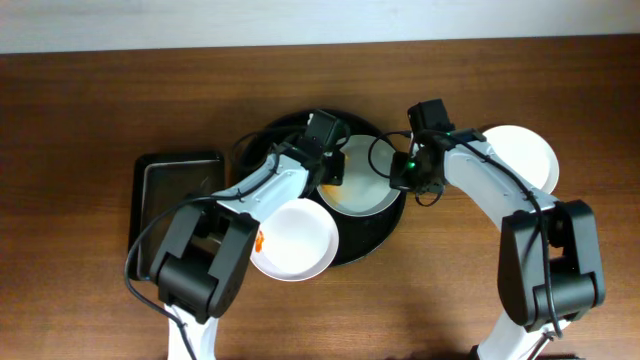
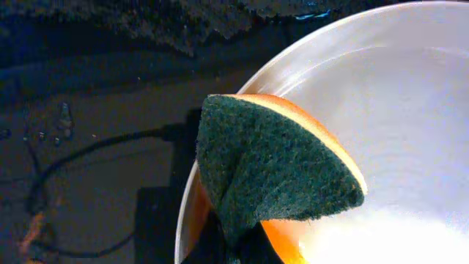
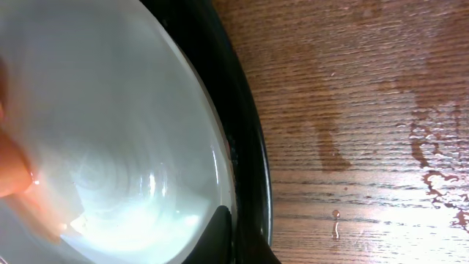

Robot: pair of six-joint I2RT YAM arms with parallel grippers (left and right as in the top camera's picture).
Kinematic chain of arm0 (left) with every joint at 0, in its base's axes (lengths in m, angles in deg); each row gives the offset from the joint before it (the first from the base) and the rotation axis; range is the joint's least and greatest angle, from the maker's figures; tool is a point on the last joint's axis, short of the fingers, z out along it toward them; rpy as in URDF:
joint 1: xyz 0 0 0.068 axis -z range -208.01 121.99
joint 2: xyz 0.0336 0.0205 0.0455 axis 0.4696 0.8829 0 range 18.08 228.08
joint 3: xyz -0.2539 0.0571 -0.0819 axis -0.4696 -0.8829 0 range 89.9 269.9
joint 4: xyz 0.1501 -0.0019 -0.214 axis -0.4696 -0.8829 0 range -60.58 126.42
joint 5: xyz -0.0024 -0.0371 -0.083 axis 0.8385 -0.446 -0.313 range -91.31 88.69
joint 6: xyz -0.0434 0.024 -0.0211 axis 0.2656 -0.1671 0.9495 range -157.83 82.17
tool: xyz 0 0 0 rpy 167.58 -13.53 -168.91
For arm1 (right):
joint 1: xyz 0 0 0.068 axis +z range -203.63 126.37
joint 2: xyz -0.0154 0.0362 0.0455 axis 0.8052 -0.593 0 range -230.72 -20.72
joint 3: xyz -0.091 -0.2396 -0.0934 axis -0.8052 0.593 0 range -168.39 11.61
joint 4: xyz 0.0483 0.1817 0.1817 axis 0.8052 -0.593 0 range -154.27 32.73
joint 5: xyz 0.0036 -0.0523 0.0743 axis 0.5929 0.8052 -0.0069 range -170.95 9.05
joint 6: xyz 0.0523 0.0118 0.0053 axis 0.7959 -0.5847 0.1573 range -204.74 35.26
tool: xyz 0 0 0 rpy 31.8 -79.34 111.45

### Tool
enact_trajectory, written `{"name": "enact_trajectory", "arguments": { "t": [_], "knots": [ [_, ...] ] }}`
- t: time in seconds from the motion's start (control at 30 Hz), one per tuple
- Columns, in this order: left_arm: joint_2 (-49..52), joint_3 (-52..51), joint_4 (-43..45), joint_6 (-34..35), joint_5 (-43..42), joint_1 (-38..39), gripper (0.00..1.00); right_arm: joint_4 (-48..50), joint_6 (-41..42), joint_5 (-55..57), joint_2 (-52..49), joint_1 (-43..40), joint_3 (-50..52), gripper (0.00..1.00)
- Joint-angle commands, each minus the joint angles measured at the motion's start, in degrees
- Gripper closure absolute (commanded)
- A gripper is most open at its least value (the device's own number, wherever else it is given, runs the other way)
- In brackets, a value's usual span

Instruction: Clean dirty plates on tray and stack at the side

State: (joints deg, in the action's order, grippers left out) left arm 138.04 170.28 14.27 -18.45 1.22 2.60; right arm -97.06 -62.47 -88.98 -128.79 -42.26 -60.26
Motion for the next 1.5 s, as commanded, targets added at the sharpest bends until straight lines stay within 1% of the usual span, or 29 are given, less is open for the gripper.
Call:
{"name": "enact_trajectory", "arguments": {
  "t": [0.0,0.13,0.17,0.27,0.33,0.4,0.5,0.53,0.57,0.63,0.67,0.7,0.77,0.87,0.93,1.47],
  "knots": [
    [2.19,4.13,-3.3,-2.34,7.04,-0.87,1.0,-0.74,-0.98,1.29,-0.09,0.28,-0.39,0.96],
    [2.16,12.92,-11.85,-2.1,7.15,-0.92,1.0,-2.32,-1.01,6.49,0.46,0.24,-0.42,0.96],
    [2.16,15.82,-15.32,-2.08,8.11,-1.16,1.0,-2.86,-1.44,7.69,1.14,0.24,-0.44,0.96],
    [2.16,18.03,-19.54,-2.08,8.15,-1.92,1.0,-3.06,-2.62,9.49,2.99,0.24,-0.48,0.96],
    [2.16,18.03,-21.88,-2.1,6.86,-2.27,1.0,-5.18,-4.57,11.06,5.25,0.24,-2.05,0.96],
    [2.16,18.03,-23.69,-2.12,1.4,-3.37,1.0,-9.01,-7.37,13.84,8.26,0.28,-5.64,0.96],
    [2.16,18.03,-24.0,-2.14,-9.4,-6.58,1.0,-15.65,-10.4,18.71,11.91,1.7,-12.31,0.96],
    [2.16,18.03,-24.11,-2.97,-17.81,-9.7,1.0,-18.53,-12.0,24.37,13.03,4.55,-15.96,0.96],
    [2.16,18.03,-24.24,-4.04,-20.33,-10.71,1.0,-19.3,-12.0,27.63,13.2,5.99,-16.92,0.96],
    [2.16,18.03,-25.33,-4.83,-21.68,-12.35,1.0,-19.93,-12.0,32.96,13.22,9.27,-17.94,0.96],
    [2.16,18.03,-26.58,-6.27,-21.86,-13.55,1.0,-19.93,-11.98,39.82,13.07,13.51,-17.92,0.96],
    [2.16,18.03,-27.08,-6.32,-21.84,-13.94,1.0,-20.04,-11.96,43.28,12.96,15.06,-17.92,0.96],
    [2.16,18.03,-27.52,-7.54,-21.86,-14.45,1.0,-19.32,-11.96,53.96,12.83,19.71,-17.92,0.96],
    [2.16,18.03,-27.5,-7.54,-21.86,-14.49,0.99,-18.88,-12.28,62.86,12.83,24.48,-17.92,0.96],
    [2.16,18.03,-27.5,-7.52,-21.88,-14.49,1.0,-18.03,-14.67,63.04,12.76,26.01,-17.92,0.96],
    [2.16,18.03,-27.43,-7.52,-21.88,-14.49,1.0,-17.86,-14.78,62.97,12.2,26.49,-17.92,0.96]
  ]
}}
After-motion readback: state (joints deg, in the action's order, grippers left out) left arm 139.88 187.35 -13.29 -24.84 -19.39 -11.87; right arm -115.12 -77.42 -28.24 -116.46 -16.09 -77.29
